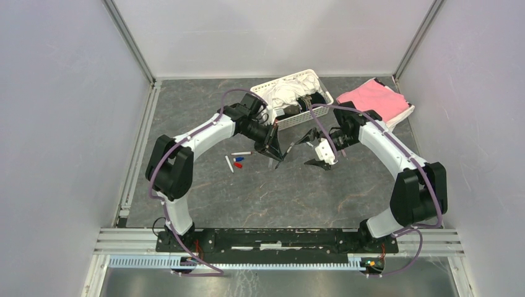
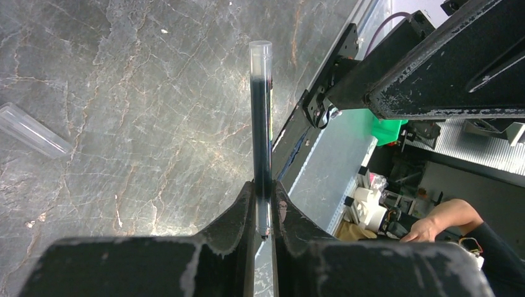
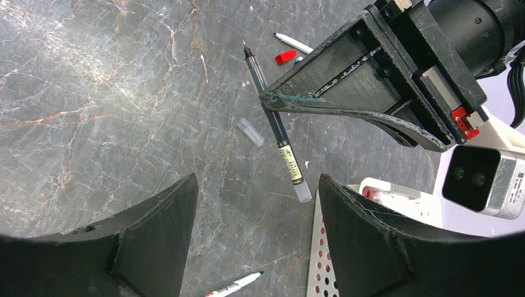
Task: Insert the pens into the pen caps
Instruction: Pick up the pen from the center of the board.
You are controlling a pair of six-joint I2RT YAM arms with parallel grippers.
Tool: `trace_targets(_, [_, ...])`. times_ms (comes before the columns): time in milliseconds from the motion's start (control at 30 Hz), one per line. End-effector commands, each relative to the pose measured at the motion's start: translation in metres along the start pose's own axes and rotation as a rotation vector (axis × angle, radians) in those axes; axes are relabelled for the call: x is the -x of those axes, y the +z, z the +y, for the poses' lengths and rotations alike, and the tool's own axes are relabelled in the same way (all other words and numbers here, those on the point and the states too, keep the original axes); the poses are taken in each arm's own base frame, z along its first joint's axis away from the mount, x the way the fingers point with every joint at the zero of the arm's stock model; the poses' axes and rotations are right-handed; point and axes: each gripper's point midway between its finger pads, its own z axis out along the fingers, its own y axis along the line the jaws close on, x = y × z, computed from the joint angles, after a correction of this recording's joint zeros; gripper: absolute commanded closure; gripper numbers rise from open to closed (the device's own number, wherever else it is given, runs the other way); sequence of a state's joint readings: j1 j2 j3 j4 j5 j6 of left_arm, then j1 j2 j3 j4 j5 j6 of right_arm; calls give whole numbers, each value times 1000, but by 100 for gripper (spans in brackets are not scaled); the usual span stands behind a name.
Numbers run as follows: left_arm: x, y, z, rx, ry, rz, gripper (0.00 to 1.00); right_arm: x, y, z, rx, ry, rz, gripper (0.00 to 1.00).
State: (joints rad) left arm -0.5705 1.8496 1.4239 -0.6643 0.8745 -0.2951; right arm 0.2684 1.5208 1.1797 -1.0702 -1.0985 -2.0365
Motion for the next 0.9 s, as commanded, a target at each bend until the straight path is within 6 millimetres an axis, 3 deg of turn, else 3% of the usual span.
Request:
trace_targets(0, [2,-3,-12,-67,65,11,98,8,-3,-13,-25,-175,2,23])
trace_targets(600, [-5,1,-19,-108,61,39,98,5,-1,-13,-1,-209,18,23])
trace_targets(867, [-9,3,-21,-135,51,58,98,4,1,-25,15,-292,55,23])
